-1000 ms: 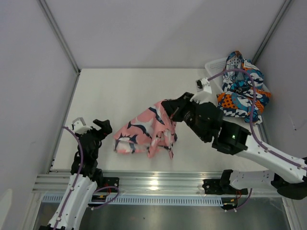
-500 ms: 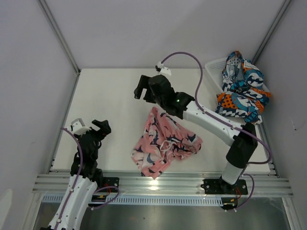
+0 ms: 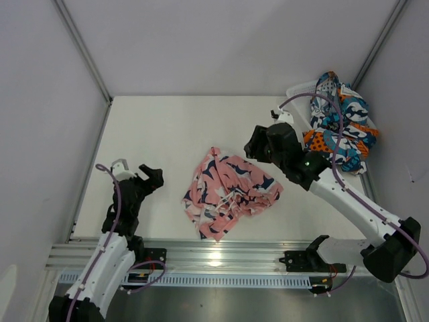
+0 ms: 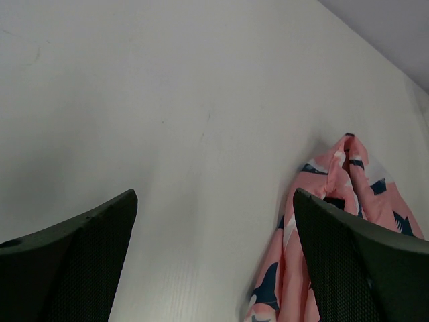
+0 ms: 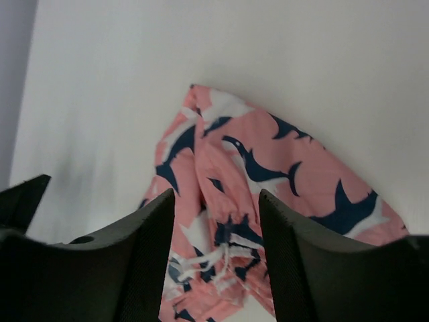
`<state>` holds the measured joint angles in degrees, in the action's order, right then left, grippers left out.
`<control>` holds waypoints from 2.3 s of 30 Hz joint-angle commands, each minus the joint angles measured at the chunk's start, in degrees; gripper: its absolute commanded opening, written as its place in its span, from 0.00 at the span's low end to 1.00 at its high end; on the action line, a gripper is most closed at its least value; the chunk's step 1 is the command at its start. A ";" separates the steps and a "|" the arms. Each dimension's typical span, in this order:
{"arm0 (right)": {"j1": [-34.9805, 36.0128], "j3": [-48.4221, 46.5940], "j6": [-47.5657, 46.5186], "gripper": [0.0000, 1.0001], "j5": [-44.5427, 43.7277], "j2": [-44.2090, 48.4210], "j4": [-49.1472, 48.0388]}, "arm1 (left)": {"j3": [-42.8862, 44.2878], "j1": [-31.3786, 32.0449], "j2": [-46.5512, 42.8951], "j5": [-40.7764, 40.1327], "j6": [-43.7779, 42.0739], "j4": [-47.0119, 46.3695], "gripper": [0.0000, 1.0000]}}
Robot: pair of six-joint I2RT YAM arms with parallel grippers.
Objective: Fold and stack the shorts
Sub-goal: Move the shorts to the center of the board, then flatten the shorts out
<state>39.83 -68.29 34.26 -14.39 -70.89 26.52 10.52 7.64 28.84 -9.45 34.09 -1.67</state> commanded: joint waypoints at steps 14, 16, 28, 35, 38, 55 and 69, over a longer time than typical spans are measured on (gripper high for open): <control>3.06 14.14 -5.00 0.53 -2.30 -2.94 10.56 | 7.93 14.86 19.23 7.08 -3.41 -13.00 0.99; 3.93 14.50 -3.86 0.54 -4.31 -3.02 12.76 | 8.37 15.65 19.67 6.91 -3.94 -12.83 0.99; 9.82 16.79 5.02 0.58 -16.10 -3.10 22.61 | 8.72 16.27 18.89 6.55 -4.82 -11.60 0.99; 9.12 17.23 5.47 0.58 -18.74 -10.05 19.63 | 8.72 16.27 18.01 6.11 -4.99 -10.55 0.99; 8.86 17.40 5.11 0.57 -19.09 -13.03 17.78 | 8.64 16.27 17.74 5.94 -5.08 -10.46 0.99; -3.69 15.20 1.87 0.00 -17.35 -4.38 9.70 | 9.60 16.71 19.15 5.76 -5.52 -10.11 0.99; 0.06 -12.27 -6.22 0.00 -12.06 -6.79 20.14 | 12.58 22.66 21.51 6.82 -4.73 -10.99 0.99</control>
<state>38.50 -74.04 30.63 -27.16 -75.33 42.50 18.94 26.94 49.10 -2.92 29.45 -11.00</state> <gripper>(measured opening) 0.011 0.992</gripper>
